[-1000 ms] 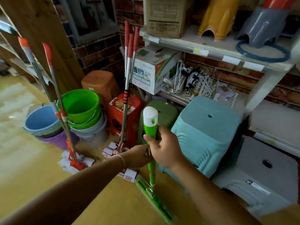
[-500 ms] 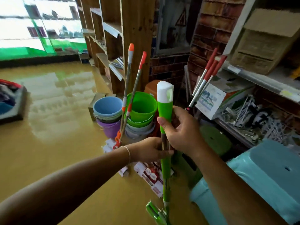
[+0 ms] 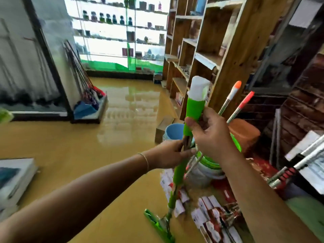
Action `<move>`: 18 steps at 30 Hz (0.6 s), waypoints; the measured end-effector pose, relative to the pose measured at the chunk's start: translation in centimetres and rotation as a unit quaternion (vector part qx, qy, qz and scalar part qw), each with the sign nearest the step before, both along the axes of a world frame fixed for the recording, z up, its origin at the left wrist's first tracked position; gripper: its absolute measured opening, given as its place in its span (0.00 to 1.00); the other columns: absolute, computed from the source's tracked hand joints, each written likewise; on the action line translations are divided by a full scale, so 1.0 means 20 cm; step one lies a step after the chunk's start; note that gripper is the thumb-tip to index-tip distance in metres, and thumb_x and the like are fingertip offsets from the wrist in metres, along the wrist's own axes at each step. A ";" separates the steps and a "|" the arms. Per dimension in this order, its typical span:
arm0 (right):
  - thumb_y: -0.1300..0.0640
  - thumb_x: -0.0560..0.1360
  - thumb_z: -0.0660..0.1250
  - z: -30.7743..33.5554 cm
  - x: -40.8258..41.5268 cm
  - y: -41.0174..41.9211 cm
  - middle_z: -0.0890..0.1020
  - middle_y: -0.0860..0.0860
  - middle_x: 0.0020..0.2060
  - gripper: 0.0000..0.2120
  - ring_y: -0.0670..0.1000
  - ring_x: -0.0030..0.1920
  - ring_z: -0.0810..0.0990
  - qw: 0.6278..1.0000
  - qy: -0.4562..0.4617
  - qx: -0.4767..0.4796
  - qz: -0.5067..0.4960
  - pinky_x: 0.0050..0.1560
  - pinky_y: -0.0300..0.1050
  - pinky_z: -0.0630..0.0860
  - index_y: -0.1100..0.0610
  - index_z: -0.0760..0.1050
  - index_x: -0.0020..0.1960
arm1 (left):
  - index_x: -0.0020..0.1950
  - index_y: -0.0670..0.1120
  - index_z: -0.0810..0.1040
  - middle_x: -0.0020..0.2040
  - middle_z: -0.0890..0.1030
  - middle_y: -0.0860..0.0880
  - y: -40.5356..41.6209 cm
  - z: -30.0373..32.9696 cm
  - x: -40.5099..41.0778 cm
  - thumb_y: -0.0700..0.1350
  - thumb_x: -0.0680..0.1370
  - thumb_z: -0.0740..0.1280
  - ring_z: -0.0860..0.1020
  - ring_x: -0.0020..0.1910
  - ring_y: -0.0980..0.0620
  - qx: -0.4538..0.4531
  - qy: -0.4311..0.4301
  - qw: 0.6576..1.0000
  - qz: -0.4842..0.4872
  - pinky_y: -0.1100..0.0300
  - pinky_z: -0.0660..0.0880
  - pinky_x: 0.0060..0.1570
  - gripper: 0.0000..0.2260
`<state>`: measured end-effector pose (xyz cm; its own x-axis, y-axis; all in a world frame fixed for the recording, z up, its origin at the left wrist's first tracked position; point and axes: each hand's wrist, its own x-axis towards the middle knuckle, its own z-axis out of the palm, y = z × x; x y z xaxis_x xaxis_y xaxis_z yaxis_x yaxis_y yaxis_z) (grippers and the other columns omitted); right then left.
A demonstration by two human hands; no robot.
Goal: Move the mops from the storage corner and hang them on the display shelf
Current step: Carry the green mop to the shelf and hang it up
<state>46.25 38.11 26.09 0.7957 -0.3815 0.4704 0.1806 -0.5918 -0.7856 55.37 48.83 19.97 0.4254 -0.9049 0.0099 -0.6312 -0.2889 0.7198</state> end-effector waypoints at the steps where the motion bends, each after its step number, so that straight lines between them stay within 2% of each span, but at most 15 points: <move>1: 0.49 0.75 0.70 0.02 0.10 0.04 0.84 0.49 0.43 0.07 0.49 0.44 0.84 1.000 -0.003 0.001 0.015 0.49 0.57 0.82 0.45 0.76 0.52 | 0.58 0.43 0.77 0.53 0.82 0.43 0.06 0.02 0.07 0.67 0.76 0.57 0.79 0.52 0.43 -0.016 -0.004 1.000 0.025 0.47 0.76 0.55 0.28; 2: 0.47 0.74 0.69 0.04 0.19 0.08 0.84 0.49 0.44 0.09 0.50 0.46 0.84 1.000 -0.008 0.000 0.030 0.50 0.58 0.82 0.45 0.76 0.54 | 0.58 0.43 0.77 0.52 0.82 0.42 0.12 0.06 0.14 0.67 0.75 0.58 0.79 0.52 0.42 -0.031 -0.009 0.998 0.050 0.47 0.76 0.54 0.30; 5: 0.48 0.74 0.68 0.09 0.50 0.20 0.83 0.48 0.43 0.06 0.49 0.46 0.83 0.997 -0.028 0.002 0.075 0.48 0.53 0.81 0.43 0.76 0.51 | 0.56 0.42 0.79 0.51 0.83 0.41 0.29 0.16 0.38 0.55 0.80 0.64 0.80 0.51 0.44 -0.060 -0.012 0.988 0.143 0.49 0.76 0.54 0.18; 8: 0.52 0.78 0.69 0.12 0.81 0.32 0.82 0.45 0.41 0.05 0.47 0.44 0.82 0.992 -0.041 -0.003 0.121 0.46 0.45 0.78 0.42 0.74 0.49 | 0.50 0.43 0.81 0.45 0.85 0.45 0.46 0.24 0.63 0.55 0.78 0.68 0.83 0.47 0.47 -0.080 -0.012 0.974 0.212 0.46 0.80 0.52 0.15; 11: 0.56 0.79 0.68 0.13 1.13 0.43 0.82 0.44 0.41 0.08 0.43 0.43 0.82 0.985 -0.046 -0.006 0.166 0.43 0.40 0.77 0.43 0.73 0.48 | 0.49 0.44 0.81 0.44 0.86 0.48 0.60 0.27 0.90 0.52 0.77 0.70 0.85 0.44 0.53 -0.081 -0.006 0.962 0.262 0.50 0.82 0.52 0.12; 18: 0.58 0.78 0.68 0.10 1.94 0.63 0.82 0.45 0.39 0.08 0.45 0.41 0.82 0.968 -0.045 -0.017 0.246 0.41 0.45 0.79 0.45 0.74 0.47 | 0.47 0.47 0.79 0.43 0.85 0.48 0.82 0.24 1.59 0.48 0.76 0.71 0.85 0.44 0.54 -0.087 -0.016 0.934 0.347 0.52 0.83 0.50 0.05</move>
<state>85.08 50.81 28.07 0.8321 0.0510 0.5522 0.5146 -0.4421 -0.7347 87.26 65.18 24.73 0.9059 -0.3951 0.1526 -0.3567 -0.5172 0.7780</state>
